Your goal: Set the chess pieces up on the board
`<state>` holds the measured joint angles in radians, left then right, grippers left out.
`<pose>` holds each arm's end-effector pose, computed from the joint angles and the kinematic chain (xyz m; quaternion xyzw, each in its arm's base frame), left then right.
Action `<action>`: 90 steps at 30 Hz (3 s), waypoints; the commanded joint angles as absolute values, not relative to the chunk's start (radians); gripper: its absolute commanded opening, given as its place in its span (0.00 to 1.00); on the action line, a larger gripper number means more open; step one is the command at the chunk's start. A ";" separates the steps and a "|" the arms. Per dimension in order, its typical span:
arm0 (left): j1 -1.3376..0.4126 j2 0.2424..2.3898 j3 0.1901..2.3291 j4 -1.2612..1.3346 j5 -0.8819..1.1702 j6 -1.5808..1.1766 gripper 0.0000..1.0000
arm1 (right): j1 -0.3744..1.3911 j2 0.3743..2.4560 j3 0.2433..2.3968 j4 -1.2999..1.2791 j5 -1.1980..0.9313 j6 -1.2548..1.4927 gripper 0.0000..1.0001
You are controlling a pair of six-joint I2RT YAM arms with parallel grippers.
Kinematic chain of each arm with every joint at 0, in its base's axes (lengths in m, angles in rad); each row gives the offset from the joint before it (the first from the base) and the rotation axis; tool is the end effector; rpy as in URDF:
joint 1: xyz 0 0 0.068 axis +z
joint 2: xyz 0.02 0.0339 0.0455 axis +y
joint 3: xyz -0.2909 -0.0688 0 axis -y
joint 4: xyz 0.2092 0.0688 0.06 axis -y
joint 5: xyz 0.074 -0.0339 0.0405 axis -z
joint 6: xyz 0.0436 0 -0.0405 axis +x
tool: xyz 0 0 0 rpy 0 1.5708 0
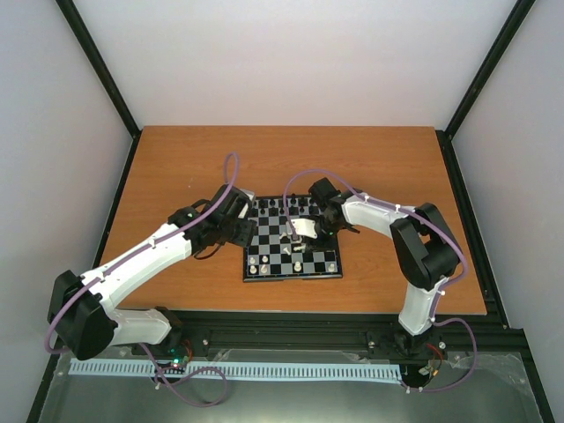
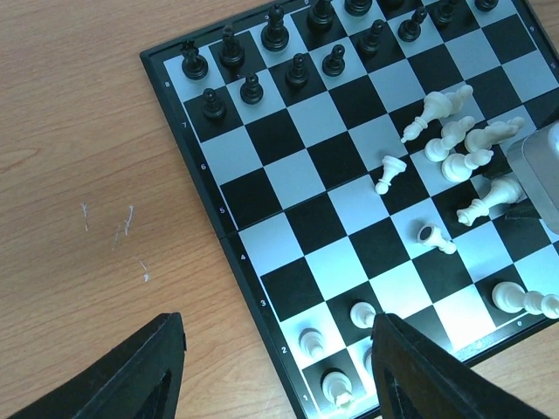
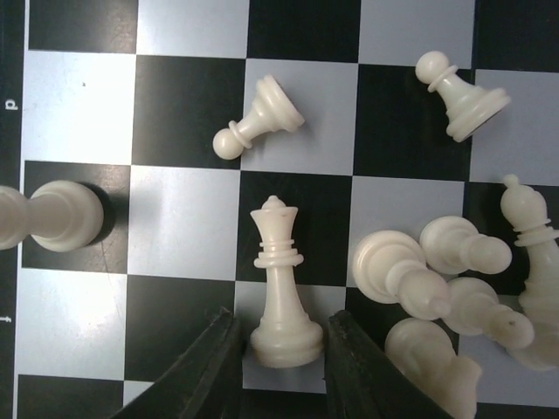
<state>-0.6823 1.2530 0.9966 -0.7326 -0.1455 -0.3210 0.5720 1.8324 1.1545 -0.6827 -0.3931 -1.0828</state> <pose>0.1678 -0.1282 0.2970 0.1512 0.9437 -0.0765 0.2843 0.2597 0.1871 0.1983 -0.7319 0.6450 0.1619 0.1486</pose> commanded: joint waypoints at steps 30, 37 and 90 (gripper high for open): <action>-0.678 1.353 0.896 0.095 0.482 -0.690 0.58 | 0.493 1.385 1.073 -0.685 -0.649 -0.518 0.11; -0.678 1.403 0.895 0.115 0.543 -0.707 0.51 | 0.480 1.365 1.062 -0.656 -0.658 -0.503 0.11; -0.692 1.366 1.049 -0.438 0.315 -0.481 0.12 | 0.421 1.285 1.032 -0.637 -0.622 -0.510 0.47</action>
